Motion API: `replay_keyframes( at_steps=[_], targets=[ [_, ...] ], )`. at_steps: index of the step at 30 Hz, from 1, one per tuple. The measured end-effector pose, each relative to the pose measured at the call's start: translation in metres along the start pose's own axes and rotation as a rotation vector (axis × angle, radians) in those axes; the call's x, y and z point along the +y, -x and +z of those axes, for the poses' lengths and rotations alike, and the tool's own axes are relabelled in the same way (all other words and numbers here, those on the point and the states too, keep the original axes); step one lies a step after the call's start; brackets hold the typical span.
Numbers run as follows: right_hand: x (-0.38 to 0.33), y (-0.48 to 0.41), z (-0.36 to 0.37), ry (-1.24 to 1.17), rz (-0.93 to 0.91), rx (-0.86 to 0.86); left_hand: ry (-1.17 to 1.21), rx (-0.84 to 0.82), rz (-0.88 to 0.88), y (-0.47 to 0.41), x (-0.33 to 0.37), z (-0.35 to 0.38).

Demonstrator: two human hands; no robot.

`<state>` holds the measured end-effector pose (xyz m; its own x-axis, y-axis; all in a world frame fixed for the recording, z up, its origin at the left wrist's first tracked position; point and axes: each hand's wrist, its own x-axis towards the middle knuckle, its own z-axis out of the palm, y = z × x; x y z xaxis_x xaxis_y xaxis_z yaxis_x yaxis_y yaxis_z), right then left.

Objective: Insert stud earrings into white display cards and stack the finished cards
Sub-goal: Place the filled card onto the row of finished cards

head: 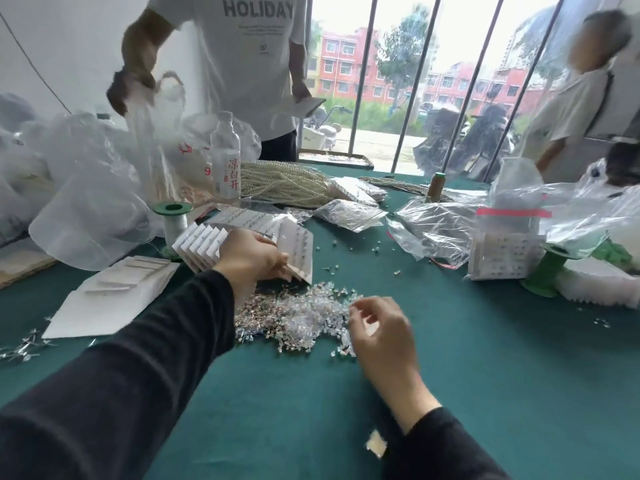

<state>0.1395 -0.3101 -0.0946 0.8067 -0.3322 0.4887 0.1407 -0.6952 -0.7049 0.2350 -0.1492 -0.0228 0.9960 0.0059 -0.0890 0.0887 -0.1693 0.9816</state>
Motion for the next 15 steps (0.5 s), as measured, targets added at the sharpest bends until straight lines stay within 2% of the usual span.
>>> replay_keyframes(
  at_steps=[2, 4, 8, 15],
  targets=[
    [0.003, -0.001, 0.004, 0.056, -0.018, -0.084, -0.073, 0.052, 0.013, -0.016, -0.004, 0.018],
    [0.007, -0.002, 0.006, 0.091, -0.034, -0.129, -0.273, 0.101, 0.098, -0.029, -0.011, 0.035],
    [0.011, -0.003, 0.005, 0.086, -0.032, -0.123, -0.641, 0.156, 0.241, -0.041, -0.017, 0.046],
    [0.005, -0.001, 0.005, 0.201, -0.081, -0.194, -0.832, 0.088, 0.312, -0.043, -0.019, 0.039]
  ],
)
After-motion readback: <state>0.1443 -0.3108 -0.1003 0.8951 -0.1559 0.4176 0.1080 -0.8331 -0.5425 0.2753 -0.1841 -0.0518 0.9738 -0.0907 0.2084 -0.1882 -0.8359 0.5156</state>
